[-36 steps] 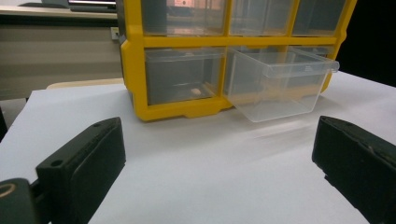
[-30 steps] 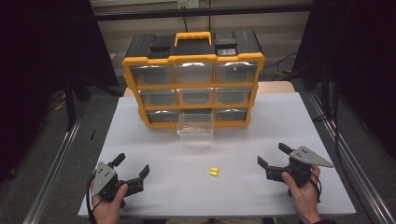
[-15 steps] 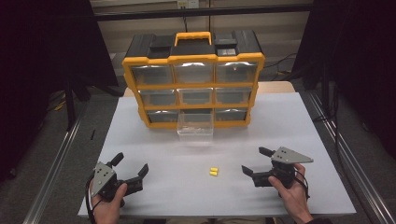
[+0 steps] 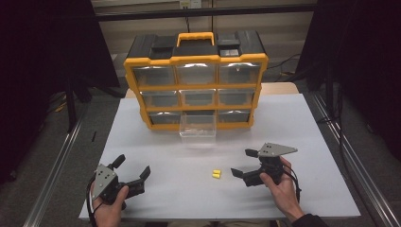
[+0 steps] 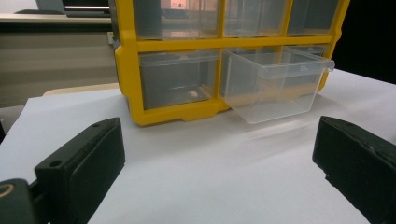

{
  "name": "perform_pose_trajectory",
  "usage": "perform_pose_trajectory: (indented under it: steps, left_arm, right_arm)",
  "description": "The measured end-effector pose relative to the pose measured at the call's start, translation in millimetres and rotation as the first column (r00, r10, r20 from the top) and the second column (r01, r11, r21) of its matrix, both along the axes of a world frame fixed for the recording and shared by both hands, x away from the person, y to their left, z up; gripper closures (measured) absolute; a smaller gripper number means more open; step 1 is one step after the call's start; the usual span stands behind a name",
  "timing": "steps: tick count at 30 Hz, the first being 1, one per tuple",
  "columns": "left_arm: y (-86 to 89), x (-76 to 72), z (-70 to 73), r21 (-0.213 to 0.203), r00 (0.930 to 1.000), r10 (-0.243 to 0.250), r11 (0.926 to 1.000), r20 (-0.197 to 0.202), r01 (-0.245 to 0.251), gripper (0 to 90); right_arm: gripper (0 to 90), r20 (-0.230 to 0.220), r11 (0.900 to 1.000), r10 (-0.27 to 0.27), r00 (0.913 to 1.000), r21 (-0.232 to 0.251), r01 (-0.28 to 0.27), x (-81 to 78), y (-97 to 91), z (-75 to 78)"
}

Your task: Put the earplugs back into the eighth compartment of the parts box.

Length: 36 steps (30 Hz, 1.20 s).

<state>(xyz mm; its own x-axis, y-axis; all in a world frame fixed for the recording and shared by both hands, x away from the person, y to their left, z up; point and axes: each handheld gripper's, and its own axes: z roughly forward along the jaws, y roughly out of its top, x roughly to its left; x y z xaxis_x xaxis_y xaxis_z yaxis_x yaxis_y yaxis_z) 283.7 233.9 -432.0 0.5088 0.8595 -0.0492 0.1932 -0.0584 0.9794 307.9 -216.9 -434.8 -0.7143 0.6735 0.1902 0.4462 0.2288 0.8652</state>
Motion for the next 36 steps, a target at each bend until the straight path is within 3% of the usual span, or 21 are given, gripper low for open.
perform_pose_trajectory:
  steps: [3,10,13,15,16,20,22,25,28,33,36]
  left_arm:
    - [-0.3,-0.1,0.3,-0.001,1.0,-0.003,1.0,0.004,0.003,2.4]
    - [-0.1,0.1,0.2,0.0,1.0,-0.004,1.0,0.002,0.004,2.4]
    - [-0.4,-0.2,0.2,-0.007,1.0,-0.003,1.0,0.0,0.003,2.4]
    - [-0.2,-0.3,0.4,-0.011,1.0,-0.004,0.9999,-0.003,0.004,2.4]
    - [-0.2,-0.4,0.4,-0.013,1.0,-0.005,0.9999,-0.005,0.005,2.4]
    - [-0.1,-0.5,0.5,-0.005,1.0,-0.009,0.9999,-0.002,0.009,2.4]
    - [0.8,-0.8,0.9,0.007,1.0,-0.008,0.9999,-0.001,0.008,2.4]
    - [0.8,-0.3,0.7,-0.01,1.0,-0.006,0.9999,-0.004,0.006,2.4]
    - [0.4,0.1,0.4,-0.016,1.0,-0.005,0.9999,-0.006,0.005,2.4]
    - [0.2,-0.2,0.1,-0.014,0.9999,-0.009,0.9999,-0.01,0.009,2.4]
    - [0.4,-0.1,-0.2,-0.015,0.9999,-0.01,0.9998,-0.013,0.01,2.4]
  right_arm:
    - [6.2,-0.022,1.0,0.009,0.9997,0.0,-0.009,4.1,4.5,0.3]
    - [3.1,-0.046,0.9965,0.067,0.9967,-0.047,-0.069,15.1,17.0,3.4]
    - [2.8,-0.067,0.9899,0.115,0.9911,-0.076,-0.12,20.6,24.0,5.4]
    - [5.0,-0.08,0.9797,0.162,0.9835,-0.106,-0.17,24.0,27.3,10.2]
    - [7.2,-0.065,0.9785,0.166,0.984,-0.113,-0.172,24.3,28.0,13.6]
    - [2.9,-0.082,0.9723,0.185,0.9794,-0.13,-0.194,30.3,32.9,21.5]
    - [2.8,-0.117,0.9668,0.196,0.9737,-0.144,-0.211,35.5,35.3,21.1]
    - [5.1,-0.156,0.9585,0.229,0.9608,-0.136,-0.251,43.1,38.1,20.4]
    - [5.0,-0.183,0.9476,0.246,0.9519,-0.161,-0.276,48.0,43.0,19.4]
    - [15.5,-0.22,0.9236,0.296,0.9297,-0.183,-0.337,55.9,52.4,18.1]
    - [20.0,-0.25,0.9012,0.322,0.9134,-0.215,-0.376,58.4,58.6,13.2]
